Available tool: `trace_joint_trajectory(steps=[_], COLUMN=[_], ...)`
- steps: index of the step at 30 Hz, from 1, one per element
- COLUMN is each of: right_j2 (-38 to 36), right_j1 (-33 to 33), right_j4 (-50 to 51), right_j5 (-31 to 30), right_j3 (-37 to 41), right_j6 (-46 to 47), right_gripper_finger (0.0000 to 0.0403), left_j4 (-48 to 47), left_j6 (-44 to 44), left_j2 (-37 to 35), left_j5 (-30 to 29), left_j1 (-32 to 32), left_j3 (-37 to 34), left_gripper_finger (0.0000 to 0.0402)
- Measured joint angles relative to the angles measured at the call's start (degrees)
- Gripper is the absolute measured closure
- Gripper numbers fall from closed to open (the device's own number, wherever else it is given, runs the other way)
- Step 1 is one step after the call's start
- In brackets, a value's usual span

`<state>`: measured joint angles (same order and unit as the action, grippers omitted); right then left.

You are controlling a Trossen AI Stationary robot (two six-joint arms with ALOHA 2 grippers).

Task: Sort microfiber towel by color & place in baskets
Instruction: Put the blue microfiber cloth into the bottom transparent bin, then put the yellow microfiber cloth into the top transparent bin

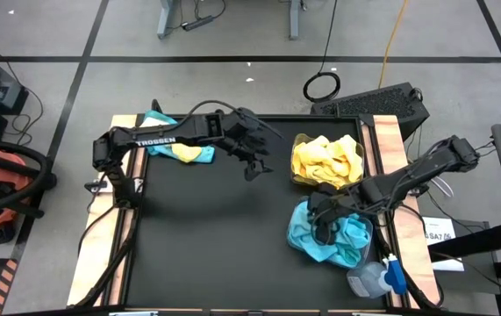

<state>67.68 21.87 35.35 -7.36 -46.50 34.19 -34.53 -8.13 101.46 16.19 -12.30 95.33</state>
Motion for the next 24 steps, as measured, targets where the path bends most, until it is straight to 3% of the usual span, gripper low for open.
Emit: trace_joint_trajectory(steps=[10, 17, 24], right_j2=[-0.08, -0.08, -0.08], right_j1=[0.0, 0.0, 0.0], right_j4=[9.93, 16.66, 19.03], right_j5=[-0.76, -3.34, -3.58], right_j3=[-9.58, -17.44, -24.54], right_j6=[-1.99, -3.02, -3.82], right_gripper_finger=[0.0212, 0.0193, 0.0192], left_j4=[-15.5, -31.12, -37.88], left_j6=[7.16, 10.93, 11.63], left_j2=[-4.5, -5.32, -5.39], left_j5=[-10.51, -16.07, -21.09], left_j1=[-5.62, -12.14, -19.27], left_j3=[0.0, -0.09, -4.91], left_gripper_finger=[0.0077, 0.0077, 0.0077])
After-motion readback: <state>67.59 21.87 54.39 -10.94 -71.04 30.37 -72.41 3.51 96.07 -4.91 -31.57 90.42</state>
